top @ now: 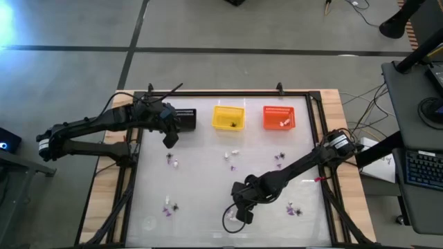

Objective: Sort Halloween decoration
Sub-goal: Put the black spider toy into the yellow bin

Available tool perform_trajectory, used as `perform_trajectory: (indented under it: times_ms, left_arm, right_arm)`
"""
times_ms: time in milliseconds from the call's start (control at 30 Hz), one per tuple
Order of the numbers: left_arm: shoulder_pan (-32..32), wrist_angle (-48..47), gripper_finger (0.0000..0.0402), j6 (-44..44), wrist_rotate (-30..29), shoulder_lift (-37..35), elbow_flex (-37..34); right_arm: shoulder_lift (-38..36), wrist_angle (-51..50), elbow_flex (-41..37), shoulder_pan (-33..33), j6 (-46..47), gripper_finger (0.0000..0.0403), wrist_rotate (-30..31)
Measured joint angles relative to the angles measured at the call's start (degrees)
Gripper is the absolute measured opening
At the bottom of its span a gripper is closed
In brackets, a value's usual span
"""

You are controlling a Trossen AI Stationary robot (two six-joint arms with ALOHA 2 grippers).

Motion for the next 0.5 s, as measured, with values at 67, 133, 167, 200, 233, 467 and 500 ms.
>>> perform_trajectory:
  times_ms: [67, 133, 167, 200, 233, 467, 500]
  left_arm:
    - [0.02, 0.0, 0.0086, 0.0, 0.0, 0.0, 0.0]
    - [0.0, 0.0, 0.0086, 0.0, 0.0, 0.0, 0.0]
    - [0.0, 0.0, 0.0086, 0.0, 0.0, 0.0, 0.0]
    - [0.02, 0.0, 0.0086, 0.0, 0.0, 0.0, 0.0]
    - [0.01, 0.0, 0.0086, 0.04, 0.0, 0.0, 0.0]
    - [0.01, 0.0, 0.0086, 0.61, 0.0, 0.0, 0.0]
    - [0.02, 0.0, 0.0086, 0.61, 0.0, 0.0, 0.0]
  right_arm:
    - [0.0, 0.0, 0.0, 0.0, 0.25, 0.0009, -0.13]
    - [0.0, -0.06, 0.0, 0.0, 2.41, 0.0009, -0.17]
    - [0.0, -0.12, 0.0, 0.0, 3.64, 0.0009, -0.35]
    - [0.0, -0.17, 0.0, 0.0, 4.32, 0.0011, -0.72]
    - [0.0, -0.28, 0.0, 0.0, 4.76, 0.0015, -1.13]
    - [0.13, -7.47, 0.1, 0.04, 11.8, 0.0074, -3.59]
    - [0.15, -8.42, 0.09, 0.04, 12.83, 0.0085, -3.58]
